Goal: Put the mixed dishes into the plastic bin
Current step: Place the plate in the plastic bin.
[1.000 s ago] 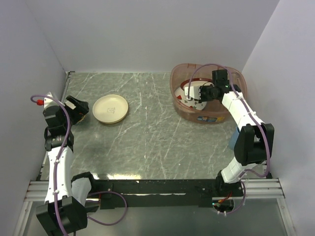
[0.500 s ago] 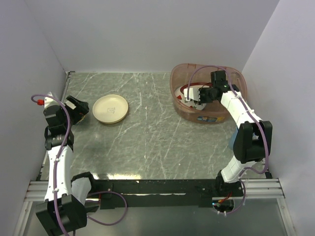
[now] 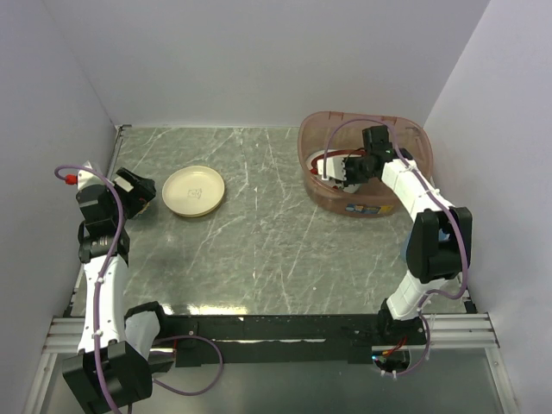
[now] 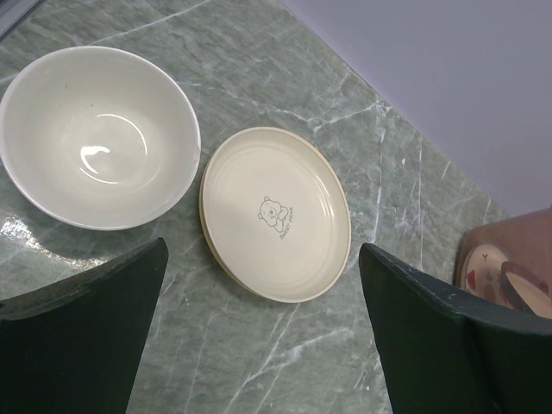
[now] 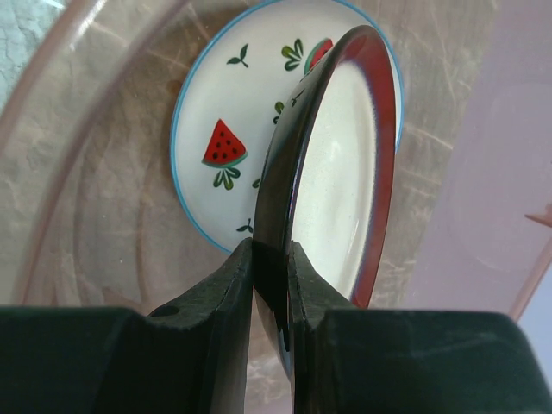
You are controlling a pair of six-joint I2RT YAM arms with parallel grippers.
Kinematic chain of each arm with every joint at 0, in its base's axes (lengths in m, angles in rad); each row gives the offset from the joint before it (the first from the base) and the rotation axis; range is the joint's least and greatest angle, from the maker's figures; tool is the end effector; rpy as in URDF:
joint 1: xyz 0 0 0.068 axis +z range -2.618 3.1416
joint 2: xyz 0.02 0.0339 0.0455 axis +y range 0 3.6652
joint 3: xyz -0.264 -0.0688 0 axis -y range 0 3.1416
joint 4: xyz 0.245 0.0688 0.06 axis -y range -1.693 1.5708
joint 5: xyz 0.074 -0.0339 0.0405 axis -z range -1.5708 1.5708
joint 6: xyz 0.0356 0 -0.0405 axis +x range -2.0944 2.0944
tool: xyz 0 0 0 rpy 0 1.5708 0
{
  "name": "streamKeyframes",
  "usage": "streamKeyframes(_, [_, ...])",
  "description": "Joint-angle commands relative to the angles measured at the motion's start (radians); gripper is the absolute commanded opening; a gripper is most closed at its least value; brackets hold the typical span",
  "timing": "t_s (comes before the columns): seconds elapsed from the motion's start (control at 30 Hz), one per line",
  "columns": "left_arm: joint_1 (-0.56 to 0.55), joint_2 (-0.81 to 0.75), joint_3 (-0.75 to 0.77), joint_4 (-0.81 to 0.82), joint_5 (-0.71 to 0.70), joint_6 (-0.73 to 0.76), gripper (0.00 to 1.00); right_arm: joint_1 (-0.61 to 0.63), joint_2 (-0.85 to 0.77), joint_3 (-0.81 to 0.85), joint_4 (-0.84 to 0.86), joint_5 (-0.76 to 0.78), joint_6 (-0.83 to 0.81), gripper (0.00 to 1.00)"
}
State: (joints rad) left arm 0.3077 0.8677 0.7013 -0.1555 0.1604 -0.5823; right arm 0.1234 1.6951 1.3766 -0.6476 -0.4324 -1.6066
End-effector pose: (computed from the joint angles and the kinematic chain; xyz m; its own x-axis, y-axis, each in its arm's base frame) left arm 0.1965 0.0565 0.2990 -0.1668 -0.6227 -0.7645 -0.2949 0.7714 -0.5639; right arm 0.3600 0.0597 0.2683 0.3772 -0.8676 -0.3242 -0.8034 -0.1324 -0.5805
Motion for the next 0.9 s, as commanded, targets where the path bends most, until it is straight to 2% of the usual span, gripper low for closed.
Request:
streamKeyframes(0.0, [-0.001, -0.001, 0.007, 0.027, -0.005, 0.022, 0.99, 0.021, -0.02, 0.056, 0.112, -0.003, -0.065, 0.0])
streamKeyframes(0.67, [-0.001, 0.005, 0.012, 0.027, -0.007, 0.024, 0.99, 0.061, 0.054, 0.078, 0.111, 0.05, -0.05, 0.01])
streamKeyframes(0.87, [-0.001, 0.008, 0.01, 0.027, -0.009, 0.025, 0.99, 0.061, 0.074, 0.088, 0.086, 0.069, -0.044, 0.07])
